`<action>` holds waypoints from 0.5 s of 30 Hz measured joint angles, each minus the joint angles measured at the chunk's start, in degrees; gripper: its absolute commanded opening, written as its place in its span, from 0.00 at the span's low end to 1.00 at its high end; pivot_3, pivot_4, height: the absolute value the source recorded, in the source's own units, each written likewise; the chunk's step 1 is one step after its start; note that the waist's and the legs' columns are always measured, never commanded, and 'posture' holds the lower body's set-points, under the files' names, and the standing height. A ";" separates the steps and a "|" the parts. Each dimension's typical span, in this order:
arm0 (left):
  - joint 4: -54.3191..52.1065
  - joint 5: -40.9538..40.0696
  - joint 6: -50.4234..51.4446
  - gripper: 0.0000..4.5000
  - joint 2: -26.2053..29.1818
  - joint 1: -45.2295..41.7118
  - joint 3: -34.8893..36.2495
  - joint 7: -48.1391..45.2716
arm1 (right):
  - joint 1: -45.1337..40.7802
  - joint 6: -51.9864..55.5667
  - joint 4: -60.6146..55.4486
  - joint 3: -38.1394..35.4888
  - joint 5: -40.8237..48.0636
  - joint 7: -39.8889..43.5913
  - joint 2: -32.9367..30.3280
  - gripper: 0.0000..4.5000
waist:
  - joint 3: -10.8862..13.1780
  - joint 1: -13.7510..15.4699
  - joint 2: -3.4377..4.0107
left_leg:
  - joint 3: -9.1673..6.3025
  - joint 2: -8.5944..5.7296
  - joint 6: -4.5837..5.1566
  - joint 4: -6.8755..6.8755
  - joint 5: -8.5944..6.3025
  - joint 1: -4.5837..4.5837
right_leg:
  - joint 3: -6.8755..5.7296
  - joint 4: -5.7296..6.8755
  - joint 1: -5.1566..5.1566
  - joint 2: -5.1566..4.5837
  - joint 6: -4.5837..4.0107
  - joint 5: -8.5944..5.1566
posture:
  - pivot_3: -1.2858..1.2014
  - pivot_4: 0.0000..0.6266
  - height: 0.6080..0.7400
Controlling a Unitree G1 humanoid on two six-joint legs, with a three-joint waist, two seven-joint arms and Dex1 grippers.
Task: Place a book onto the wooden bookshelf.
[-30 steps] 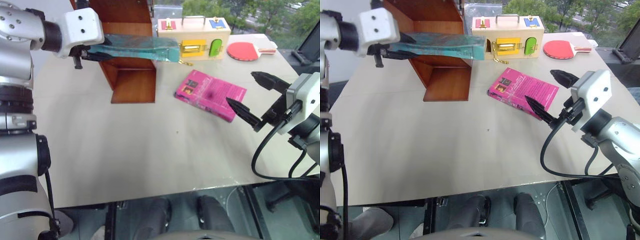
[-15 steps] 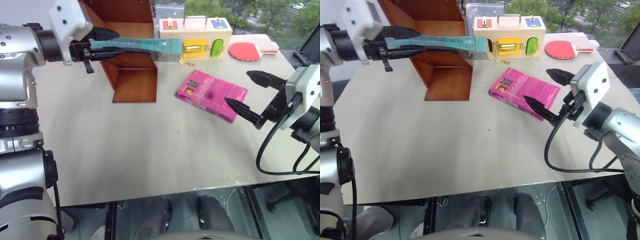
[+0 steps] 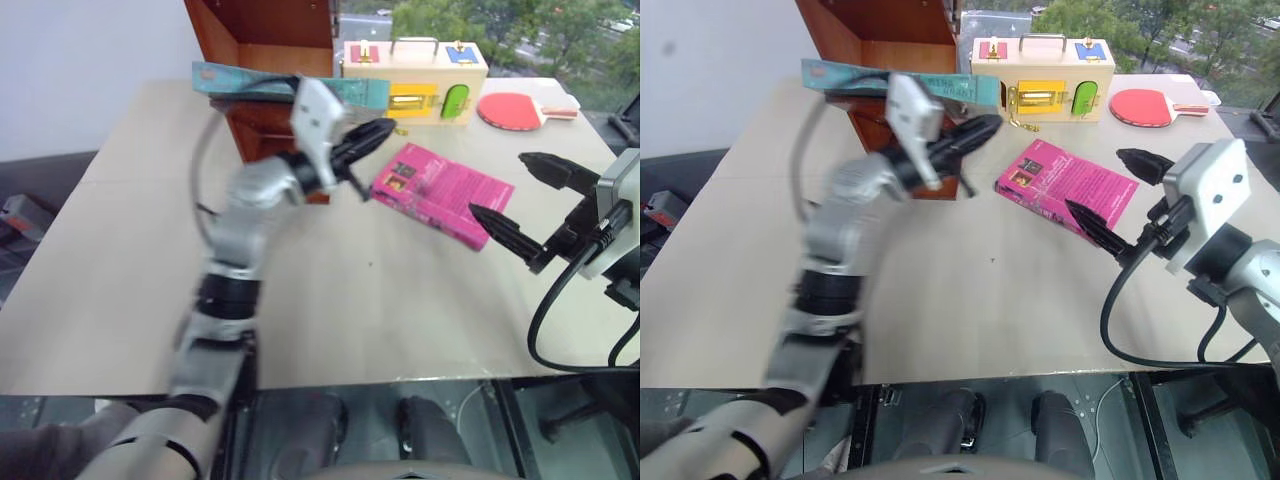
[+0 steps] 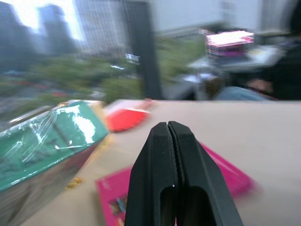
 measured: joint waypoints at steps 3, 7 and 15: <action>14.81 7.20 -11.65 0.01 -9.54 -3.12 -2.67 12.89 | 1.37 1.60 -2.18 -1.68 1.32 -2.06 -0.24 1.00 | 0.03 0.03 -0.05 | 0.12 0.03 0.00 -0.03 0.00 -0.05 | 0.12 -0.01 -0.10 0.01 0.00 0.00 | 0.52 0.24 1.00; 27.89 14.35 -22.71 0.01 -15.31 -10.03 -1.97 30.63 | 1.62 3.03 -4.02 -3.25 3.88 -5.28 -1.32 1.00 | 0.02 0.16 -0.06 | 0.21 0.05 0.02 -0.09 -0.01 -0.04 | 0.20 0.02 -0.14 0.00 0.01 0.00 | 0.52 0.24 1.00; 37.40 19.69 -26.16 0.01 -12.95 -13.44 2.49 51.19 | 1.26 3.91 -5.38 -3.24 6.34 -8.57 -2.28 1.00 | 0.04 -0.24 -0.08 | 0.35 0.05 0.04 -0.09 -0.02 -0.03 | 0.32 0.10 -0.23 0.08 0.04 0.01 | 0.52 0.24 1.00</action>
